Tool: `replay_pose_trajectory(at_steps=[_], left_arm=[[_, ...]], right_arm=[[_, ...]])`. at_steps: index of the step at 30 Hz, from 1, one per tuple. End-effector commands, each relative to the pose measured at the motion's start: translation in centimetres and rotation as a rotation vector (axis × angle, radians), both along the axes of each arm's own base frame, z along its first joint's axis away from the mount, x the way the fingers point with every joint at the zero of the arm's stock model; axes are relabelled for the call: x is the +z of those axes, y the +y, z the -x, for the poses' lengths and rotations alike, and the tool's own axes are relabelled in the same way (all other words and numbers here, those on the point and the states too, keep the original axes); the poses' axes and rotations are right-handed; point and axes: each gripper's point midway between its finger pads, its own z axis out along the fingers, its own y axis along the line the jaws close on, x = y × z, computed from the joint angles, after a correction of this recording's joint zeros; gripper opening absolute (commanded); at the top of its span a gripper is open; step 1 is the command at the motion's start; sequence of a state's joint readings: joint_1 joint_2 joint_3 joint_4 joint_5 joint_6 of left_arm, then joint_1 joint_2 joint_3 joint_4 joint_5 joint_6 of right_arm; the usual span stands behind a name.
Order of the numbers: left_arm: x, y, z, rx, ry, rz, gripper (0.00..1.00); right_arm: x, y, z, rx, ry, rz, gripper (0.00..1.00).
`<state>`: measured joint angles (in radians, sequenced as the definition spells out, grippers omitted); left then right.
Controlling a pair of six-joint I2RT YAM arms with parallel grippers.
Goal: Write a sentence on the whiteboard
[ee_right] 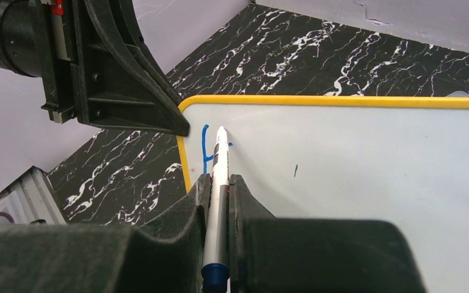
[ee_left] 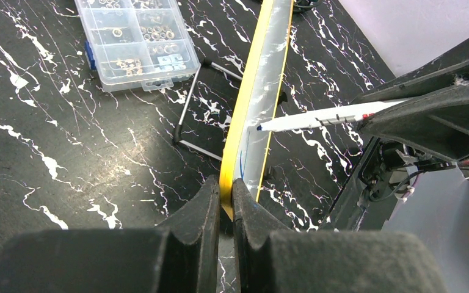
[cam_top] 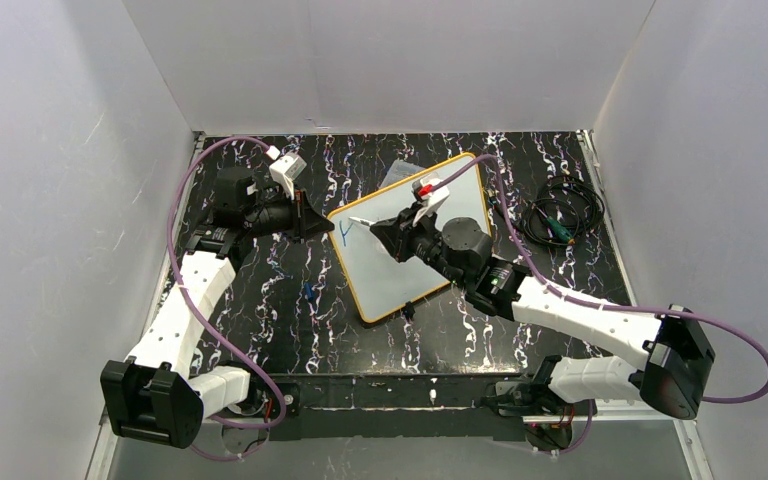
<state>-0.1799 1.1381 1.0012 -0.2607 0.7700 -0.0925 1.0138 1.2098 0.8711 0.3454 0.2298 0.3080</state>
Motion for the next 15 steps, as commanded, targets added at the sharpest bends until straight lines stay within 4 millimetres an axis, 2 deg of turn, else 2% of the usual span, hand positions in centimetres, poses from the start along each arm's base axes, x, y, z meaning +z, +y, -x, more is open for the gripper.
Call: replay_pose_trajectory(at_steps=[1, 8, 15], left_arm=[[0.3, -0.2, 1.0, -0.042, -0.034, -0.001, 0.0], [0.4, -0.2, 1.1, -0.043, -0.039, 0.0, 0.0], [0.5, -0.2, 1.1, -0.044, -0.043, 0.0, 0.0]], right_arm=[[3.4, -0.2, -0.9, -0.039, -0.078, -0.068, 0.01], [2.1, -0.2, -1.5, -0.061, -0.059, -0.021, 0.01], [0.1, -0.6, -0.6, -0.04, -0.01, 0.014, 0.01]])
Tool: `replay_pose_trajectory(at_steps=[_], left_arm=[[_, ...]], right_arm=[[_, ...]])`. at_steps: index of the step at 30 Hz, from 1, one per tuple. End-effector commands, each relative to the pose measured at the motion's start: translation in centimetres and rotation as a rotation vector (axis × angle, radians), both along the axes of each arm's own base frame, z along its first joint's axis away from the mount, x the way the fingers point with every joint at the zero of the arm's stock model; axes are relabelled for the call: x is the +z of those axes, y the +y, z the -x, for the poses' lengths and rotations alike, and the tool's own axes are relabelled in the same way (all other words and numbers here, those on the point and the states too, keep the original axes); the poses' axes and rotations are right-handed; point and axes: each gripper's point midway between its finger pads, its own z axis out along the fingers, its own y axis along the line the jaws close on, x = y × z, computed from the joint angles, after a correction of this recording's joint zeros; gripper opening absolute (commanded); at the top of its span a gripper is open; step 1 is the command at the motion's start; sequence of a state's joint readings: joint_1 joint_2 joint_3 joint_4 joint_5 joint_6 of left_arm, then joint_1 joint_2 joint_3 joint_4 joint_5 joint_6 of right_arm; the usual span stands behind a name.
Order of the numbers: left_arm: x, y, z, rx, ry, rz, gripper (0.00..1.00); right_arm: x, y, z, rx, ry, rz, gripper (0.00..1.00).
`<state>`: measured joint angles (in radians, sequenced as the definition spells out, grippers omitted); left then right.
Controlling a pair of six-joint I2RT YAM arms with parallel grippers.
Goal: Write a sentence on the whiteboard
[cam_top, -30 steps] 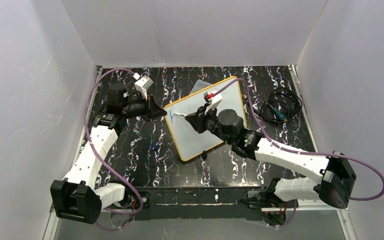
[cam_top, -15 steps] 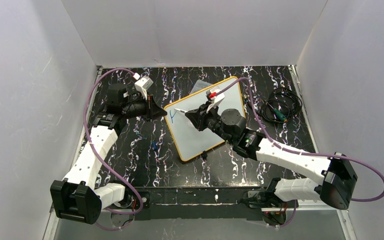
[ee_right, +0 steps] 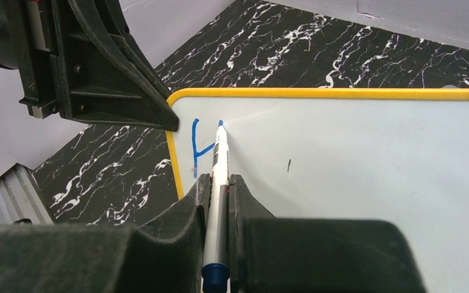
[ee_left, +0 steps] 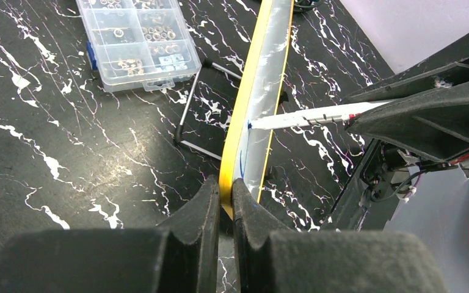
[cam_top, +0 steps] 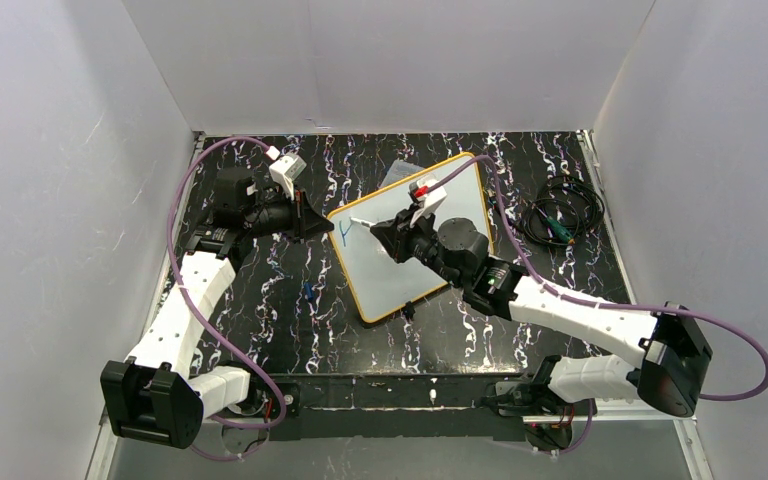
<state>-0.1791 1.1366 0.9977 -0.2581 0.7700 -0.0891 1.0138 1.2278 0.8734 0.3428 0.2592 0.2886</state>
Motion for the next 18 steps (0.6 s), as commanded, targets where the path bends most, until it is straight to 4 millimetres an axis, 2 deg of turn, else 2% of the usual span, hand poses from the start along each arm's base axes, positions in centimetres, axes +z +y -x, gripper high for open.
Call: replay_pose_trajectory(at_steps=[1, 9, 11, 14, 18], left_arm=[[0.6, -0.3, 1.1, -0.043, -0.038, 0.002, 0.0], [0.6, -0.3, 1.1, -0.043, -0.038, 0.002, 0.0], [0.6, -0.3, 1.1, -0.044, -0.037, 0.003, 0.0], [0.5, -0.3, 1.1, -0.044, -0.037, 0.002, 0.0], [0.5, -0.3, 1.1, -0.044, -0.037, 0.001, 0.0]], right_arm=[[0.4, -0.7, 0.1, -0.012, 0.006, -0.012, 0.01], [-3.4, -1.3, 1.8, 0.026, 0.103, 0.027, 0.01], [-3.8, -1.4, 2.1, 0.034, 0.113, 0.029, 0.01], [-3.2, -1.5, 2.2, 0.04, 0.102, 0.013, 0.01], [-0.3, -1.8, 2.2, 0.034, 0.05, -0.059, 0.01]])
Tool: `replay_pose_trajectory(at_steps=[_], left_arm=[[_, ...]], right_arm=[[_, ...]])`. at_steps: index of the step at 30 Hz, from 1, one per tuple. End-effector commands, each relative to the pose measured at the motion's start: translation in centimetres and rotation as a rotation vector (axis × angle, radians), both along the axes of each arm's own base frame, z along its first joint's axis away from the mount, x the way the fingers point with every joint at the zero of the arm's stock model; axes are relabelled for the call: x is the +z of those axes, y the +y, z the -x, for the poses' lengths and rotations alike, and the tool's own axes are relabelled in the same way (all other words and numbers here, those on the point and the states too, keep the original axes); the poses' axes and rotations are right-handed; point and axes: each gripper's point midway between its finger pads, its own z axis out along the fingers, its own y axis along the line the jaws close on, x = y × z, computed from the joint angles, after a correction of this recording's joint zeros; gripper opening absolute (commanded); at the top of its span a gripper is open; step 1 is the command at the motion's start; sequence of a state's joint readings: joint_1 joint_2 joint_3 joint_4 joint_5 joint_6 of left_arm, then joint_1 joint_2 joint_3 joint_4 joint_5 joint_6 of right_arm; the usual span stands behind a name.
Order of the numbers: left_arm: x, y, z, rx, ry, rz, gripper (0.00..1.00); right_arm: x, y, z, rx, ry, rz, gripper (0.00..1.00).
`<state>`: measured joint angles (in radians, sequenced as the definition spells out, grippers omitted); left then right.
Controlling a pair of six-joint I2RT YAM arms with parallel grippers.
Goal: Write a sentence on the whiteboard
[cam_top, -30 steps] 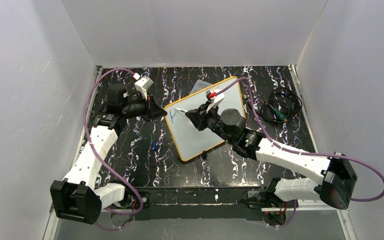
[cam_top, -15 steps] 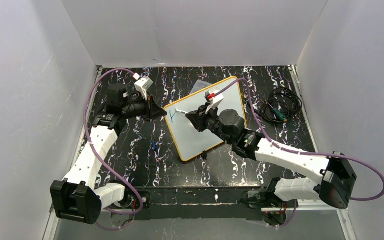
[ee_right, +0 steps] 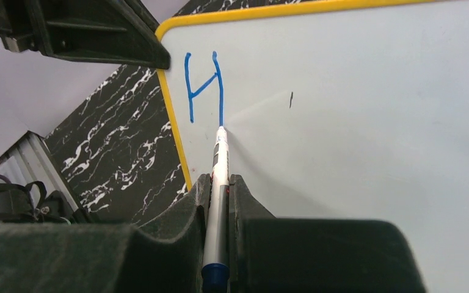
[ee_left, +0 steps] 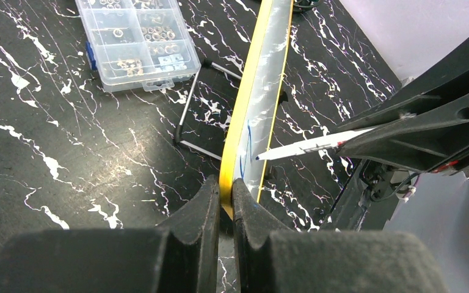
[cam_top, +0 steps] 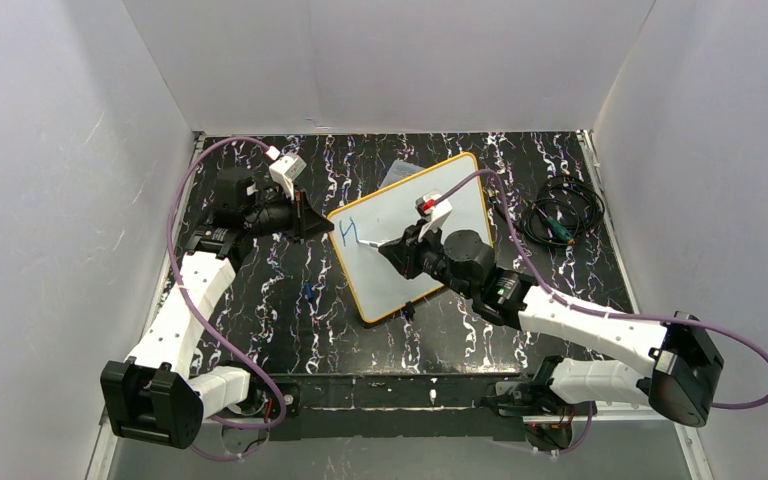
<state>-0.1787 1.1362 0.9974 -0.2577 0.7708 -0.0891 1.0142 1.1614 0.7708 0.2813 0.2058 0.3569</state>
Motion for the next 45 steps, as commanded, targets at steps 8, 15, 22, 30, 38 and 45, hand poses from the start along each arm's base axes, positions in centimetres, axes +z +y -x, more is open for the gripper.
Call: replay_pose_trajectory(at_steps=[8, 15, 22, 30, 38, 45], left_arm=[[0.5, -0.3, 1.1, -0.047, -0.036, 0.002, 0.0], [0.5, -0.4, 1.2, -0.053, -0.036, 0.003, 0.0], [0.6, -0.4, 1.2, -0.056, -0.039, 0.006, 0.0], [0.6, -0.4, 1.2, -0.056, -0.043, 0.006, 0.0], [0.6, -0.3, 1.2, -0.053, -0.042, 0.004, 0.0], [0.5, -0.4, 1.2, -0.054, -0.04, 0.003, 0.0]], right_arm=[[4.8, -1.8, -1.8, -0.125, -0.111, -0.092, 0.01], [4.3, -1.6, -2.6, -0.149, -0.115, -0.066, 0.01], [4.8, -1.2, -3.0, -0.142, -0.135, -0.083, 0.01], [4.2, -0.2, -2.3, -0.073, -0.134, -0.064, 0.01], [1.4, -0.9, -1.0, -0.04, -0.069, -0.011, 0.01], [0.4, -1.6, -1.0, -0.06, -0.052, 0.024, 0.01]])
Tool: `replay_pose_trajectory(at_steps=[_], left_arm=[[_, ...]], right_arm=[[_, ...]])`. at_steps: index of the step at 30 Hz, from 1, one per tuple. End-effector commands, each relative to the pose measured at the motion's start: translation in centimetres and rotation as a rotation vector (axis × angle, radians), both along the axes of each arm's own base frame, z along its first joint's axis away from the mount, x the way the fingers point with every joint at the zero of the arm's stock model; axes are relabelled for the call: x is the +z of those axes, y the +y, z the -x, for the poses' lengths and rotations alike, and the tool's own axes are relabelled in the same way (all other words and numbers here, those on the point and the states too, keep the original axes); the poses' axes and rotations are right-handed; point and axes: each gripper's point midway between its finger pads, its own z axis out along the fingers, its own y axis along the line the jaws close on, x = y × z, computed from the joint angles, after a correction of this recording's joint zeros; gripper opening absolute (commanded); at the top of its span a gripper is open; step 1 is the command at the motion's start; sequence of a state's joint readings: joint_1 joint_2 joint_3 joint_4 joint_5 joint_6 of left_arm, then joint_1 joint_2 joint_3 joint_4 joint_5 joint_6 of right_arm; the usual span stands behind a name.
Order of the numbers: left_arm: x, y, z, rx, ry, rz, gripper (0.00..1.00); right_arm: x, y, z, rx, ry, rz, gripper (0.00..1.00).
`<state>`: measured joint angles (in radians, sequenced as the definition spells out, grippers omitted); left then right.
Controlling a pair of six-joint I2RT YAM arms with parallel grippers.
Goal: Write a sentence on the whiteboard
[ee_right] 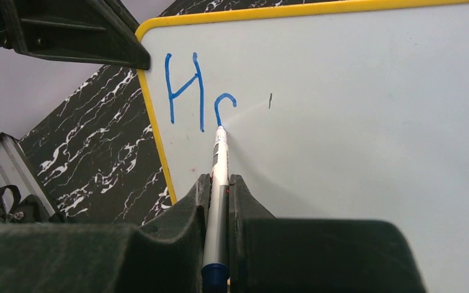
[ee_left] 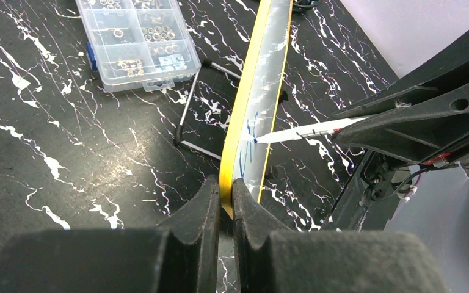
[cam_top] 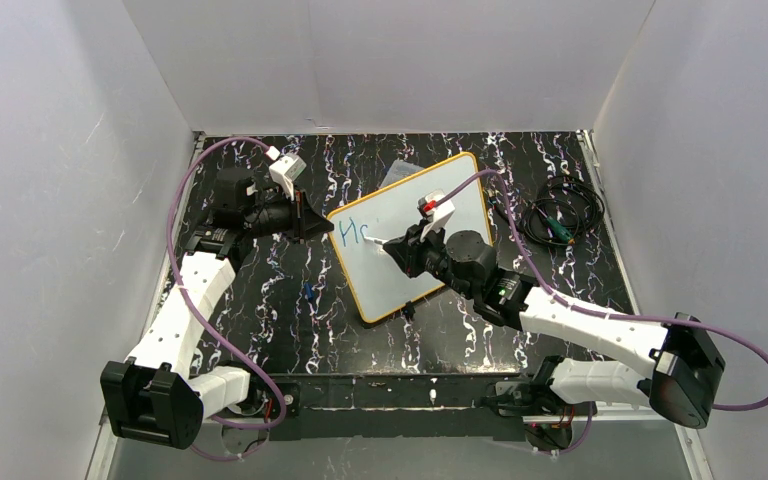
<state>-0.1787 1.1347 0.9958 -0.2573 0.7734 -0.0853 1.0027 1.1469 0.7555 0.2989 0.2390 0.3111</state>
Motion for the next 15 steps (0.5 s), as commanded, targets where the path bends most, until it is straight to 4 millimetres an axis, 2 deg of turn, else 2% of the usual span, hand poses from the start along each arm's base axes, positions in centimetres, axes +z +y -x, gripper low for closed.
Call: replay_pose_trajectory(at_steps=[1, 4, 15], left_arm=[[0.5, -0.4, 1.1, -0.051, -0.037, 0.003, 0.0], [0.5, -0.3, 1.1, -0.051, -0.037, 0.003, 0.0], [0.5, -0.4, 1.1, -0.054, -0.038, 0.004, 0.0]], right_arm=[[0.2, -0.8, -0.3, -0.031, -0.005, 0.008, 0.01], [0.5, -1.1, -0.7, -0.055, -0.018, 0.003, 0.01], [4.8, -1.0, -1.9, -0.109, -0.11, -0.092, 0.01]])
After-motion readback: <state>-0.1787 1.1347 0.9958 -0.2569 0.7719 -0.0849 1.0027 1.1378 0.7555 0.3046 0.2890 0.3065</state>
